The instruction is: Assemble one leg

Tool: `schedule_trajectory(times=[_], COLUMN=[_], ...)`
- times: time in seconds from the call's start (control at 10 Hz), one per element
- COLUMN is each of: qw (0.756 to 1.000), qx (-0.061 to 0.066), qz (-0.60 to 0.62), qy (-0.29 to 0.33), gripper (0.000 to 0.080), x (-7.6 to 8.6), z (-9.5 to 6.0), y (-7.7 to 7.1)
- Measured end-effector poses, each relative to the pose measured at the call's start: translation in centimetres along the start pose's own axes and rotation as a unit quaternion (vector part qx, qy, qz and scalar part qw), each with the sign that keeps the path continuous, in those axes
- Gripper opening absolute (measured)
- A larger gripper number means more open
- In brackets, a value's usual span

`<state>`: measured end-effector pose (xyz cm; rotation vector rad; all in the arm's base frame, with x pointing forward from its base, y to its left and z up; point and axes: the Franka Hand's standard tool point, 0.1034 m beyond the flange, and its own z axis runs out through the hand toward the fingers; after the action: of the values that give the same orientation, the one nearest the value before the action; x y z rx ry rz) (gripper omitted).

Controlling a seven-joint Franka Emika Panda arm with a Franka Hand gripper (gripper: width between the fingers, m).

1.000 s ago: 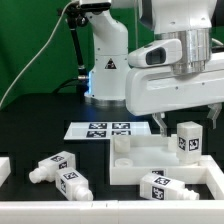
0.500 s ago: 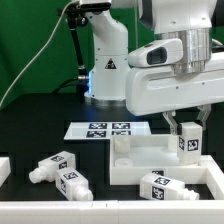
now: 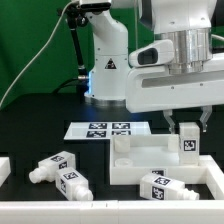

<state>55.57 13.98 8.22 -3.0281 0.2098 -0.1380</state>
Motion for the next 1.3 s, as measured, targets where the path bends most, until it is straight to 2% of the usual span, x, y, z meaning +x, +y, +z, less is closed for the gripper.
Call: schedule_trajectory(times=[0.2, 0.4, 0.5, 0.7, 0.9, 1.0, 1.1, 1.3], qw=[0.991, 0.954, 0.93, 0.898, 0.902, 0.912, 0.923, 0.967], qx=[0.003, 0.015, 0.012, 0.01, 0.011, 0.012, 0.012, 0.009], qz=[0.136, 0.298, 0.366, 0.439, 0.43, 0.41, 0.384, 0.256], qy=[0.0, -0.009, -0.013, -0.017, -0.017, -0.017, -0.016, -0.01], gripper=[0.0282, 0.0282, 0.0282, 0.0282, 0.0283, 0.047, 0.0607, 0.0636], x=[-0.14, -0.31, -0.49, -0.66, -0.68, -0.66, -0.57, -0.44], z=[0.05, 0.15, 0.23, 0.26, 0.28, 0.28, 0.26, 0.22], y=[-0.05, -0.25, -0.67, -0.97, -0.96, -0.9, -0.7, -0.63])
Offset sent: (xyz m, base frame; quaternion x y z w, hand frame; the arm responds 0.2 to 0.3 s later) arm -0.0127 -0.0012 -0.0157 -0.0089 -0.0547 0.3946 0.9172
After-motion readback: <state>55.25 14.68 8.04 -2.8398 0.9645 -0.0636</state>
